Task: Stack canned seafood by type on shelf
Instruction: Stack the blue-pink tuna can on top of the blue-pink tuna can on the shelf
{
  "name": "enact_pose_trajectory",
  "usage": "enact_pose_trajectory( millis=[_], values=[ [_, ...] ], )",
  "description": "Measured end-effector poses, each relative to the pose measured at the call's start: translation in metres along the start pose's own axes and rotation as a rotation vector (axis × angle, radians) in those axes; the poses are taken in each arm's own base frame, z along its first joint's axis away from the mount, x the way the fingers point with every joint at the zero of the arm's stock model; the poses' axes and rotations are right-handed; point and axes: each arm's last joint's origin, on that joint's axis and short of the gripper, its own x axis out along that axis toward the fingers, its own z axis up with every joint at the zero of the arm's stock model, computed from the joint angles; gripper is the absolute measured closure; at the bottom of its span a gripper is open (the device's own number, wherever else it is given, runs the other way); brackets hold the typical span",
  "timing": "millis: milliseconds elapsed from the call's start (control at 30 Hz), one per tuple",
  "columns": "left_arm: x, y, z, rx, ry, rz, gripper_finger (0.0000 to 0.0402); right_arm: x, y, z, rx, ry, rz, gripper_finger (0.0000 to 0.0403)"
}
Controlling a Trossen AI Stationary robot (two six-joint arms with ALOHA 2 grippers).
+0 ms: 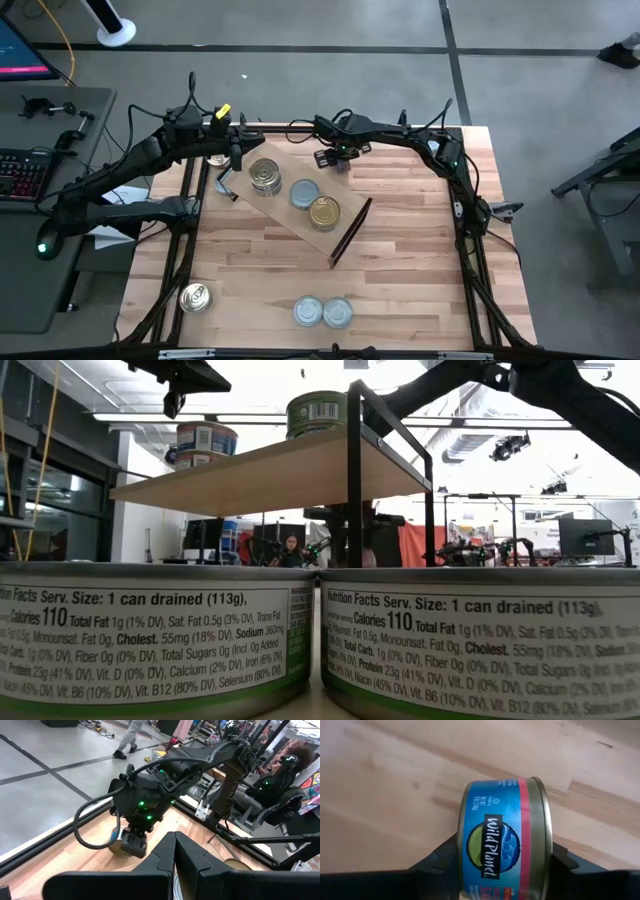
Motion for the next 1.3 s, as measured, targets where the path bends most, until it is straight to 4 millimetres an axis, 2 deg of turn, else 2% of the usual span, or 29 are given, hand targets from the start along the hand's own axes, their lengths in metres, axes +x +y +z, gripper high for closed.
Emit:
enact_pose_trajectory(
  millis=[100, 300, 400, 500, 633, 733, 900, 1000, 1100, 1300],
  values=[
    [0.000, 0.000, 0.000, 0.000, 0.000, 0.003, 0.0402, -0.023, -0.004, -0.001, -0.090, -0.022, 0.018, 0.0238],
    [0.000, 0.000, 0.000, 0.000, -0.004, 0.013, 0.0401, -0.109, -0.012, -0.002, -0.282, -0.250, 0.163, 0.0238],
    [0.000, 0.000, 0.001, -0.028, -0.015, 0.010, 0.0401, -0.149, -0.006, -0.012, -0.469, -0.398, 0.263, 0.0238],
    [-0.002, -0.006, 0.014, -0.138, -0.140, -0.072, 0.0402, -0.178, 0.006, -0.027, -0.732, -0.536, 0.335, 0.0238],
    [-0.025, -0.024, 0.044, -0.109, -0.437, -0.331, 0.0402, -0.188, 0.032, -0.053, -1.230, -0.665, 0.349, 0.0238],
    [-0.045, -0.033, 0.055, -0.057, -0.583, -0.410, 0.0401, -0.192, 0.055, -0.070, -1.436, -0.806, 0.284, 0.0238],
    [-0.062, -0.035, 0.050, -0.065, -0.572, -0.403, 0.0401, -0.208, 0.085, -0.086, -1.578, -1.113, 0.039, 0.0238],
    [-0.066, -0.034, 0.044, -0.134, -0.510, -0.391, 0.0402, -0.221, 0.092, -0.089, -1.555, -1.241, 0.061, 0.0238],
    [-0.067, -0.035, 0.039, -0.207, -0.460, -0.397, 0.0402, -0.222, 0.096, -0.098, -1.608, -1.253, 0.096, 0.0238],
    [-0.070, -0.044, 0.029, -0.199, -0.360, -0.455, 0.0402, -0.199, 0.118, -0.112, -1.696, -1.228, -0.021, 0.0238]
  ],
)
